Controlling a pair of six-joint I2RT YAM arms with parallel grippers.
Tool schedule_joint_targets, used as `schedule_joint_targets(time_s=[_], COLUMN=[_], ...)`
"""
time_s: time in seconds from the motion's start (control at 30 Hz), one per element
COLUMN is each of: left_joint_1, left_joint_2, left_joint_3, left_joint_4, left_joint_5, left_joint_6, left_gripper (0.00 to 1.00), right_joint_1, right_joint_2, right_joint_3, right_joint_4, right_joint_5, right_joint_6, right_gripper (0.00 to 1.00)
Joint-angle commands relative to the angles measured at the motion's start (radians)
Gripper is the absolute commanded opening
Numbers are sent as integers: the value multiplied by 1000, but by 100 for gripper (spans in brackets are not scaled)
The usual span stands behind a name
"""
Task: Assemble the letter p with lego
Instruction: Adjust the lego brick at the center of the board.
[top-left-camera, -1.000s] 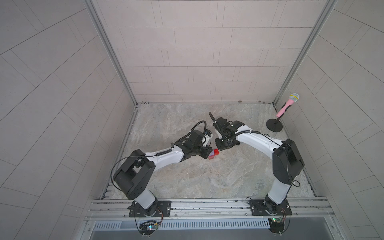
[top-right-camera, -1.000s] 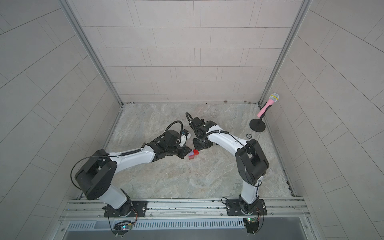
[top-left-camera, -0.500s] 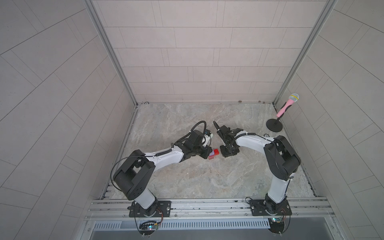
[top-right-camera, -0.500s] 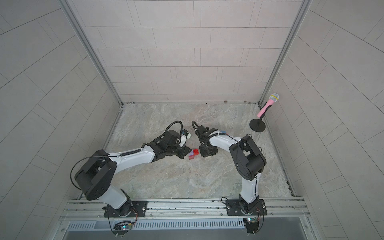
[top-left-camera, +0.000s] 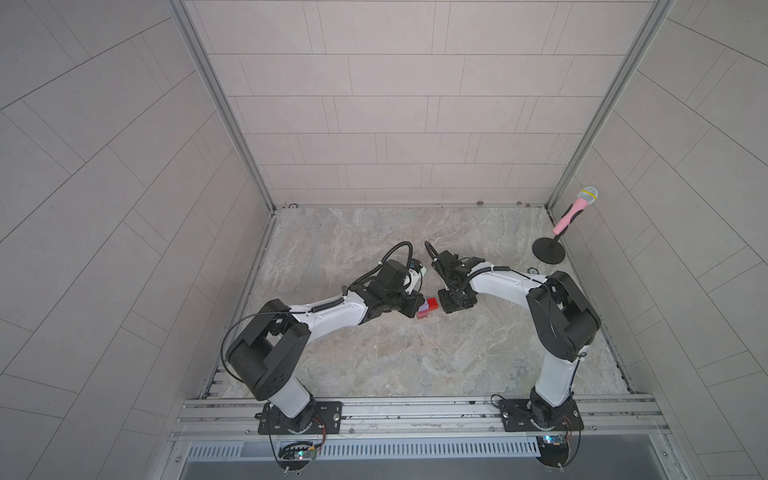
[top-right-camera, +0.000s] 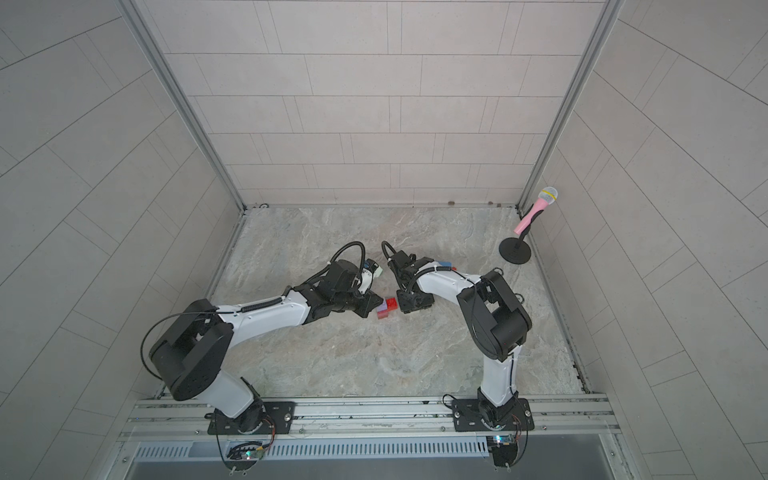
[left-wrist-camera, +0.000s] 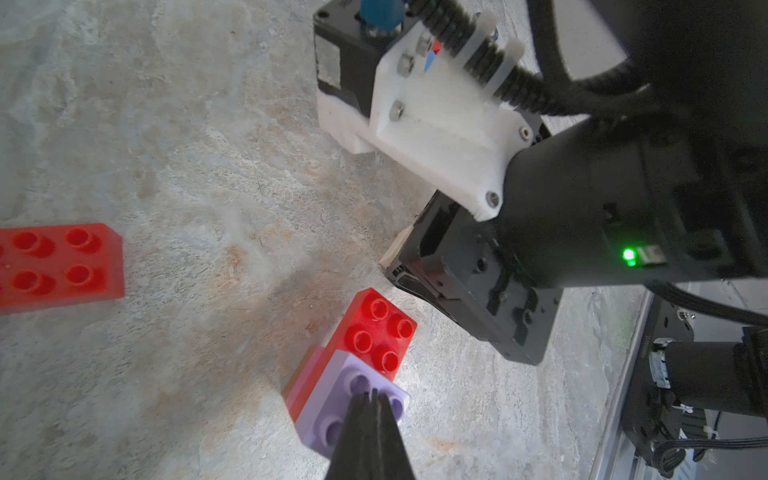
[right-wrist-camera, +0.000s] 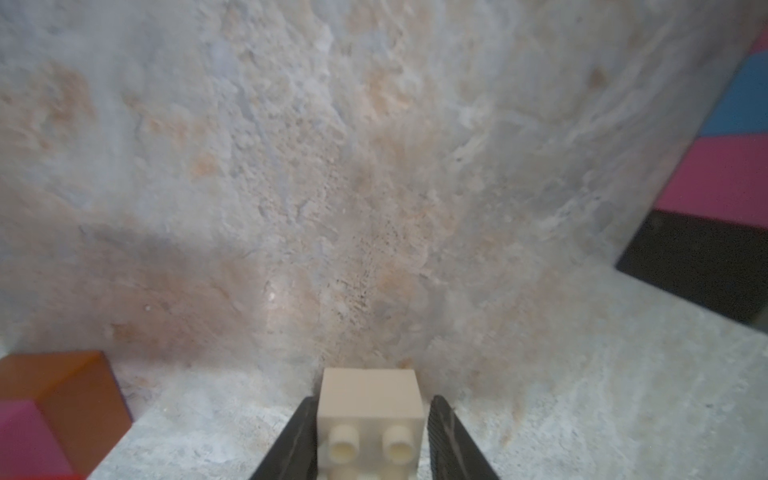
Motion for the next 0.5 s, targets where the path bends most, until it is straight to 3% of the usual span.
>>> schedule_joint_targets(time_s=[0.0,0.47], left_joint_1=[-4,-4], left_joint_2=[19,23], left_joint_3=[-38,-36], left_joint_4=[-107,-106], left_joint_5=[-15,-11], left_joint_6=[24,24], left_gripper=[0,0], right_joint_1=[4,5], right_joint_2=[-20,-51], right_joint_3=[21,38], right_joint_4=[-41,-72], right_joint_5=[28,22], right_joint_6=[2,-1], right_gripper=[47,34])
